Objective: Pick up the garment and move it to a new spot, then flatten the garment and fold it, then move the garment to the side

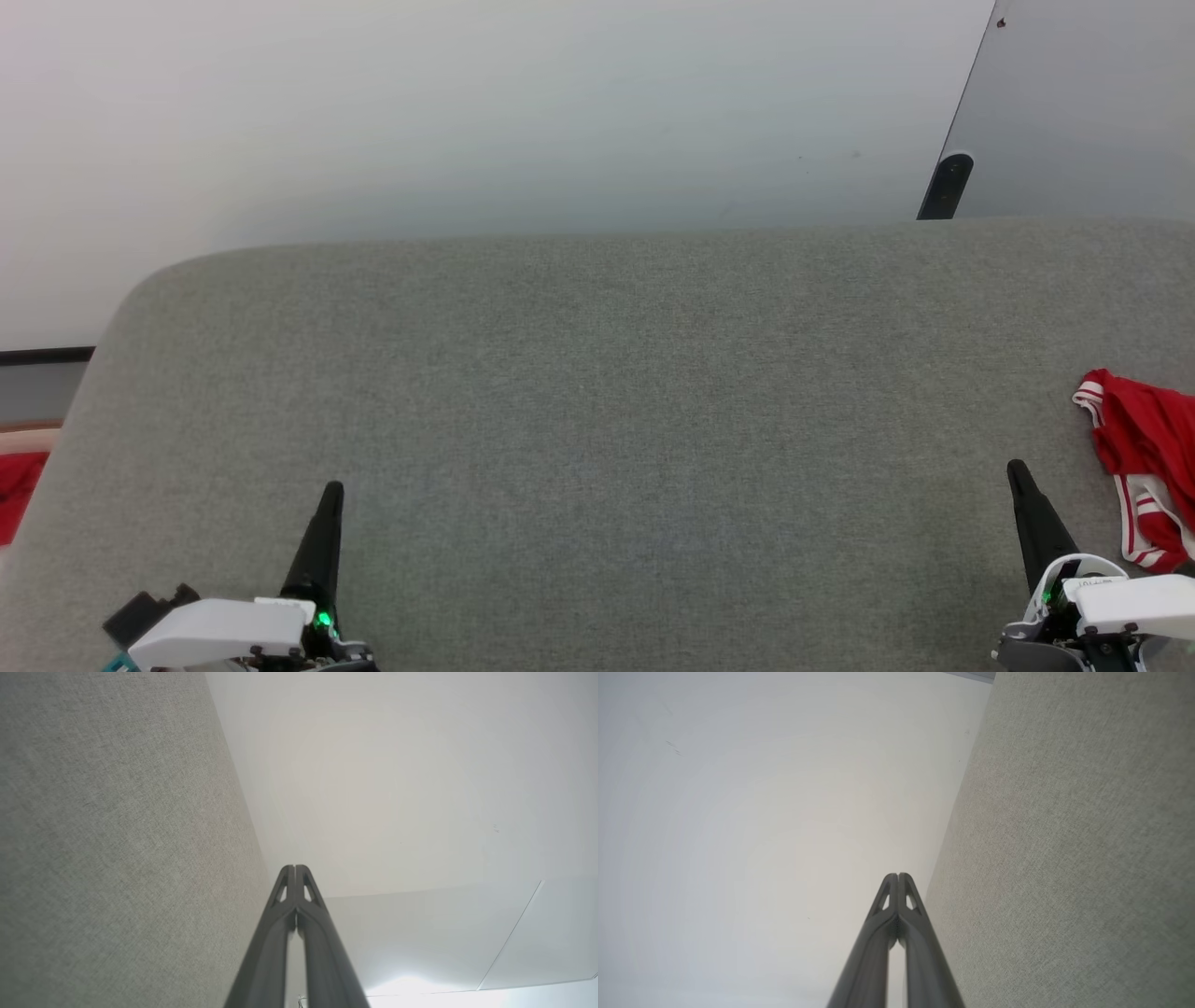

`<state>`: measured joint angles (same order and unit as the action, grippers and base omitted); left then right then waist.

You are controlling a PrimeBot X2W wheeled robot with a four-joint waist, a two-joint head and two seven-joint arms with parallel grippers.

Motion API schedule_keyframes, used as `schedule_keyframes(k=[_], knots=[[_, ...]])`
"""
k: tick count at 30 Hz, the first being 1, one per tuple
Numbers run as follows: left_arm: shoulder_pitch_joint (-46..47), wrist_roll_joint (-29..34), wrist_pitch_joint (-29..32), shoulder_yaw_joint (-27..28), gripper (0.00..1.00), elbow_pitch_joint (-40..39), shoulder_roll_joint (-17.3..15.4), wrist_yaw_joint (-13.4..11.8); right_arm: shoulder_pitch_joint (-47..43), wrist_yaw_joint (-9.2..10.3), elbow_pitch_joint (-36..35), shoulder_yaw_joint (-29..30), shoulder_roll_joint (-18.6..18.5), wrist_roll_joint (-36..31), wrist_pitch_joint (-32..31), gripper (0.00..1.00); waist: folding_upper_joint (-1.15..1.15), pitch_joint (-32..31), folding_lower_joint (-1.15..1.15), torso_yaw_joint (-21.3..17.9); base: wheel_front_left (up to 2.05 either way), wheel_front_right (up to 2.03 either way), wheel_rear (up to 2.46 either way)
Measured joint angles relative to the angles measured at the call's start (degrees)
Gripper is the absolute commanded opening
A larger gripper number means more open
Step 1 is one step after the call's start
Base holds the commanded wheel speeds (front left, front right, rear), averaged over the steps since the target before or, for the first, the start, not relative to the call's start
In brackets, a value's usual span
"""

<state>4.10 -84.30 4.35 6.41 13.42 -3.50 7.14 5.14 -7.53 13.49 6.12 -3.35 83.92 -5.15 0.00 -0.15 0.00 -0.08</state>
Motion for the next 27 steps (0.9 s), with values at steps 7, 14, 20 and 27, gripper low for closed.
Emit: schedule_keyframes(k=[7, 14, 20, 27], knots=[[0.6, -2.6, 0.8, 0.0, 0.0, 0.2, 0.2, 0.0, 0.2, 0.0, 0.2, 0.1, 0.1, 2.6, -0.5, 0.0, 0.0, 0.1, 0.0, 0.0, 0.0, 0.0, 0.0], [1.3, -5.1, 1.5, 0.0, 0.0, 0.4, 0.4, 0.0, 0.4, 0.0, 0.3, 0.3, 0.2, 5.4, -0.9, 0.0, 0.0, 0.2, 0.0, 0.1, 0.0, 0.0, 0.0], [1.8, -7.2, 2.1, 0.1, 0.0, 0.6, 0.5, 0.2, 0.5, 0.0, 0.5, 0.4, 0.3, 7.7, -1.2, 0.0, 0.0, 0.3, 0.0, 0.1, 0.0, 0.0, 0.0], [1.9, -8.0, 2.2, 0.1, 0.0, 0.6, 0.6, 0.2, 1.0, 0.0, 0.6, 0.4, 0.4, 8.4, -1.4, 0.0, 0.0, 0.3, 0.0, 0.1, 0.0, 0.0, 0.0]])
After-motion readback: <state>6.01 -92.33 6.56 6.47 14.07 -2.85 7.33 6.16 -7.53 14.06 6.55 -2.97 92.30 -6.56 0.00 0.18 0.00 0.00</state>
